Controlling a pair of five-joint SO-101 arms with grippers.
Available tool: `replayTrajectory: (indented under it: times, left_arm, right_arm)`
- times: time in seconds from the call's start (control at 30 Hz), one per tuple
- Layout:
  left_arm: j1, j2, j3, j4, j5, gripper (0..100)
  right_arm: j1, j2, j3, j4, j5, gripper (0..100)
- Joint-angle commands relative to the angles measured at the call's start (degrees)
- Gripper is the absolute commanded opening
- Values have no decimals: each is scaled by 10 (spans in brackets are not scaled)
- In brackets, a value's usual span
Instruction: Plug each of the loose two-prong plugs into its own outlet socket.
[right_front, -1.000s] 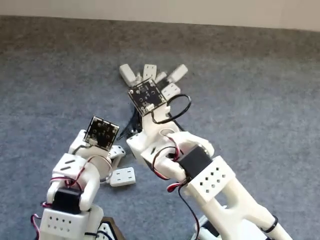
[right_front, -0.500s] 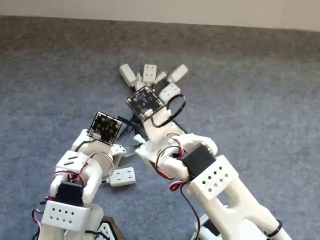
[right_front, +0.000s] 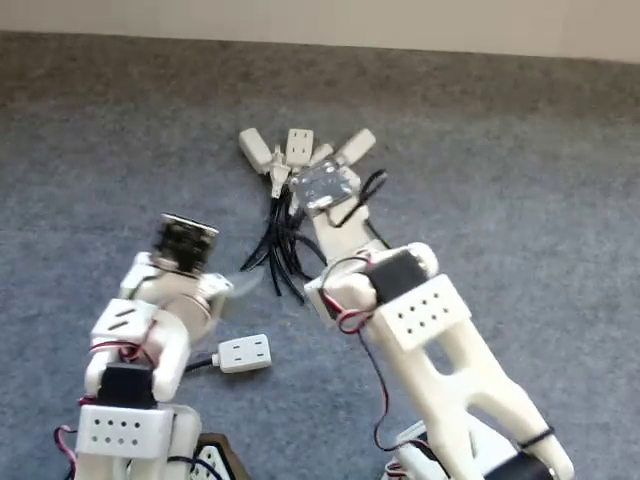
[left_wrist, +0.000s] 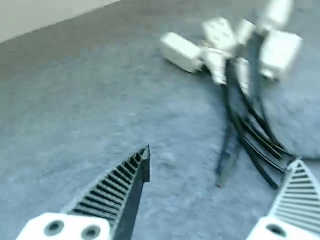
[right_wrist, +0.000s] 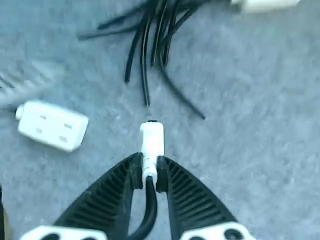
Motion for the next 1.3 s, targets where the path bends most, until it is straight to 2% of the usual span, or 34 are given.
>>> replayTrajectory:
  times: [0.0,0.13,0.33,0.47,0.73,1.1,1.27]
  left_arm:
    - [-50,22,-45,-11,28,389]
    - [-97,124,-95,-16,44,389]
    - [-175,320,-184,-77,62,389]
    - [-240,441,-277,-90,62,389]
    - [-436,672,-539,-91,61,389]
    - [-562,1037,-911,-90,61,389]
    - [-580,1183,-1054,-88,61,389]
  right_arm:
    - [-45,22,-67,50,-15,5]
    - [-66,65,-125,81,-14,5]
    - [-82,132,-201,123,-18,6]
    - [-116,159,-219,127,-62,6]
    - [-153,164,-216,110,-138,6]
    - [-157,169,-155,37,-146,6]
    - [-190,169,-145,33,-187,6]
